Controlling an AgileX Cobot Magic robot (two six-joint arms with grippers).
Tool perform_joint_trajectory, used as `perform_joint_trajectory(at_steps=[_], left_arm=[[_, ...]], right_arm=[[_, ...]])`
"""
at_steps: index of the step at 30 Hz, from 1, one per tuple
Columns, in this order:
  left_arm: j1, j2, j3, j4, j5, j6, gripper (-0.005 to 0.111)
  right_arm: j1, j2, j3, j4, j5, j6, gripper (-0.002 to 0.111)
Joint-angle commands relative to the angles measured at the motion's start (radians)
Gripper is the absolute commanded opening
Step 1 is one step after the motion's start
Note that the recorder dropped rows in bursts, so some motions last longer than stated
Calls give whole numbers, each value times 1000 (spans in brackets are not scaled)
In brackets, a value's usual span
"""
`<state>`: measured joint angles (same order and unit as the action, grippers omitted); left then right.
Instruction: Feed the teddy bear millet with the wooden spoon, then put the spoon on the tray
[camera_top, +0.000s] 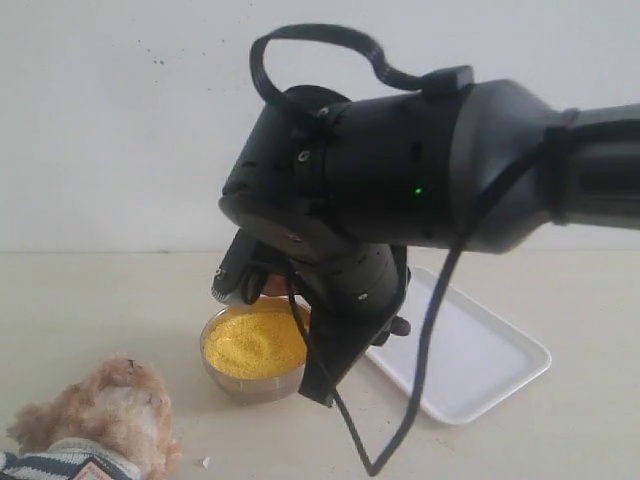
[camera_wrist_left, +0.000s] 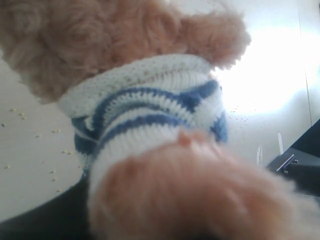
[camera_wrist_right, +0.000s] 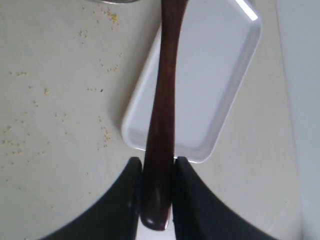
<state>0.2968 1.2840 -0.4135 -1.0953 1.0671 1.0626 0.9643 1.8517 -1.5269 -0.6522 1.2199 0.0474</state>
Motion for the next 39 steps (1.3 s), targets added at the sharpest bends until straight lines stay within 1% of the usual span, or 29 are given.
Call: perform_joint_trajectory(at_steps=[1,4,9,19,23,27,39], left_arm=[[1,1,2,-18,22,4,4],[1,1,2,-18,22,4,4],[1,1,2,-18,22,4,4],[1,1,2,-18,22,4,4],[1,1,2,-18,22,4,4],[1,1,2,-18,22,4,4],[1,1,2,-18,22,4,4]], right_arm=[[-7,83,-57,-25,1,-59,0],[-7,142,-81,-72,1,-55,0],[-7,206,-81,-218,1,-7,0],[-7,226,-81,-289,1,-5,0],[-7,277,-81,-326,1,-5,0],[-7,327,-81,-402,1,9,0],[-7,380,-81,-456,1,29,0]])
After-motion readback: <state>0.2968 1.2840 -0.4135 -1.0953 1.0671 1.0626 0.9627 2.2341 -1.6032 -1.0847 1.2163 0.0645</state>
